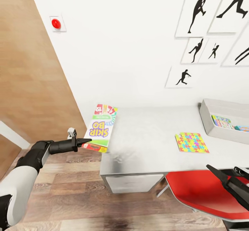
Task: Put all the toys in the child's room - the three board games (two on the bed and one on the table), the two jigsaw puzzles on the table, and the tennis ball on the table - inside the toy box on the table in the child's room.
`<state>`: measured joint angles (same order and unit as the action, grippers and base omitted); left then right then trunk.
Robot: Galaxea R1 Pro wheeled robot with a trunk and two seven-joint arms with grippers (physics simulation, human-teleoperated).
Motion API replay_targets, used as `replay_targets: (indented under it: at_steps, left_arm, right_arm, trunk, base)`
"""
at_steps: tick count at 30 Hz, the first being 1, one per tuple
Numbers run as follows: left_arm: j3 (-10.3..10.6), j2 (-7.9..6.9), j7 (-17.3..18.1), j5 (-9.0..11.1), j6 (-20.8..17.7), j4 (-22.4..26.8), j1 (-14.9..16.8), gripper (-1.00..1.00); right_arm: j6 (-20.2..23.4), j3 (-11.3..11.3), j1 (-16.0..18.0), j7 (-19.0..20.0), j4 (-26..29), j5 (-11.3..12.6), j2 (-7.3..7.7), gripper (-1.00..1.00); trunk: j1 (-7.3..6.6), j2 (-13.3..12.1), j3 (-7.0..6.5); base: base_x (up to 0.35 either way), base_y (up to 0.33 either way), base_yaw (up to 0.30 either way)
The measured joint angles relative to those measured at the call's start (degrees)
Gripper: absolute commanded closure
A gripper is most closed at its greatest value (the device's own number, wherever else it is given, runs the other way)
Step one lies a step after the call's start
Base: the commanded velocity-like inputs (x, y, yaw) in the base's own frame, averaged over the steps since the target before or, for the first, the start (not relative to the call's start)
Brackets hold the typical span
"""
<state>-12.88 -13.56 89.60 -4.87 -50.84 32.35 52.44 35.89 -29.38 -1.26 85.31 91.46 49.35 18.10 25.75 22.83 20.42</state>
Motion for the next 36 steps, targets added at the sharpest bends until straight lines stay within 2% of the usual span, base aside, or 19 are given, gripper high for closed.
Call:
replay_targets:
  at_steps: [6,13,18,28,36]
  left_arm:
    - [1.4,-0.03,0.0,0.0,-0.8,0.6,-1.4,1.0]
    - [1.5,0.04,0.0,0.2,-0.9,1.0,-4.6,1.0]
    - [1.5,0.29,0.0,0.2,-0.9,2.3,-5.0,1.0]
    - [1.5,0.37,0.0,0.2,-0.9,2.7,-5.1,1.0]
    - [1.5,0.21,0.0,0.2,-0.9,2.7,-5.1,1.0]
  right_arm:
    - [-0.1,-0.3,-0.4,0.6,-0.1,-1.5,-0.07,-1.0]
    - [-0.6,-0.4,-0.5,0.8,-0.2,-3.4,-0.06,-1.0]
    - [-2.4,-0.4,-0.5,0.8,-0.2,-3.5,0.01,-1.0]
    - [-3.0,-0.4,-0.5,0.8,-0.3,-3.7,-0.01,-1.0]
    - [-3.0,-0.4,-0.5,0.8,-0.2,-6.4,-0.09,-1.0]
  trunk:
    - [0.0,0.0,-0.57]
    - [0.0,0.0,-1.24]
    - [0.0,0.0,-1.72]
    - [0.0,0.0,-2.68]
    - [0.0,0.0,-3.44]
  base:
    - [0.0,0.0,0.0]
    - [0.0,0.0,0.0]
    - [0.0,0.0,0.0]
    - [0.0,0.0,0.0]
    - [0.0,0.0,0.0]
